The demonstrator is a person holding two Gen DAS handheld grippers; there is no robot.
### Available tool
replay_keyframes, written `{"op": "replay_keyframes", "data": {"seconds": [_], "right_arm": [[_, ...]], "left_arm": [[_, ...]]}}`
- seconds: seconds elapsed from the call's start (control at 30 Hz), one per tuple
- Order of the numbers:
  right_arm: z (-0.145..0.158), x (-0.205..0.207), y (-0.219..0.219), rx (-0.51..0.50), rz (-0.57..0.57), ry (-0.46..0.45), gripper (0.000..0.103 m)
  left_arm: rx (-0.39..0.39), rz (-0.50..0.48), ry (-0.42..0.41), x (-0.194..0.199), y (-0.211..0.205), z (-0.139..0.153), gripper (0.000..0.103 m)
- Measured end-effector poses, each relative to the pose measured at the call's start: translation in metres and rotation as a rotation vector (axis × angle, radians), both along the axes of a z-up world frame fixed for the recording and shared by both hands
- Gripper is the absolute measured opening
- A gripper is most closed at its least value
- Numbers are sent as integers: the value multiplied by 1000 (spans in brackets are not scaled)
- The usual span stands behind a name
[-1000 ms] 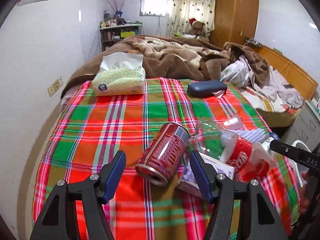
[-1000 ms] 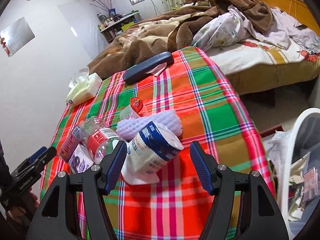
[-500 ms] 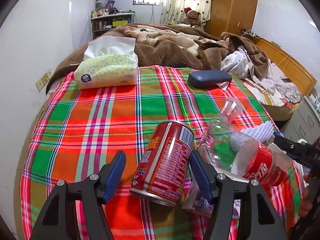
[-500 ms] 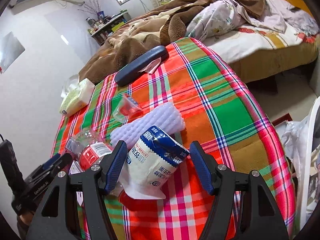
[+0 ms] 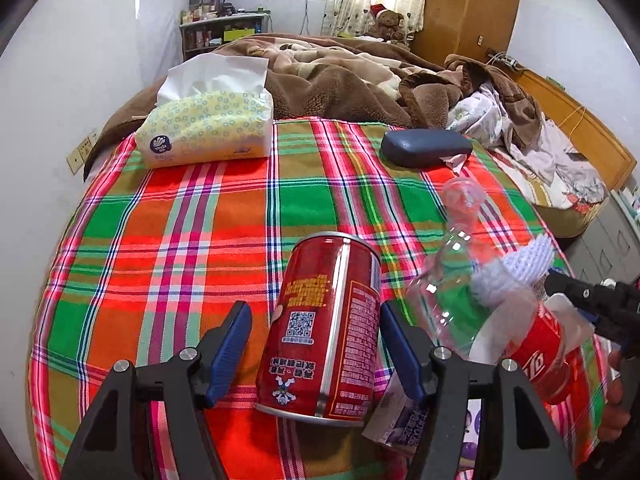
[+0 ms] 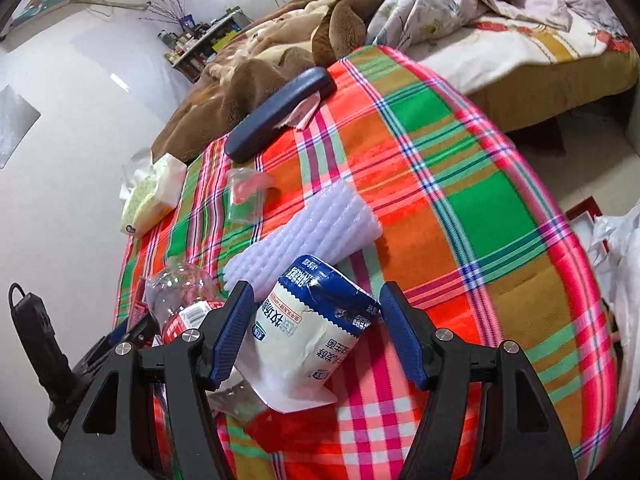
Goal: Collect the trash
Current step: 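Grasp the red drink can with the left tool while the right tool grasps the white milk pouch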
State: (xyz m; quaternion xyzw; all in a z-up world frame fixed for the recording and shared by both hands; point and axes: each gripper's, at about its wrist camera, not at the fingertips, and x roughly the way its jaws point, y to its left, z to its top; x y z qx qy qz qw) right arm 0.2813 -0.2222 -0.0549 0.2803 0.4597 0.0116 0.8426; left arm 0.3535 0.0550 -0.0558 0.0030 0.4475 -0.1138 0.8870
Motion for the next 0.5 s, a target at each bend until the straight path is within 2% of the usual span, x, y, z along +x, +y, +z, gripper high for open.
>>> {"op": "replay_keyframes", "data": {"seconds": [0.07, 0.1, 0.13, 0.5], "right_arm": [[-1, 0, -1, 8, -4, 4, 67], [-1, -1, -2, 14, -6, 2, 67], [-1, -1, -2, 18, -7, 1, 67], [4, -12, -5, 13, -7, -56, 61]], "left_arm": [[-4, -2, 9, 0, 0, -2, 64], [-7, -3, 16, 0, 0, -3, 58], [-8, 0, 21, 0, 1, -4, 57], [-26, 24, -1, -14, 6, 3, 55]]}}
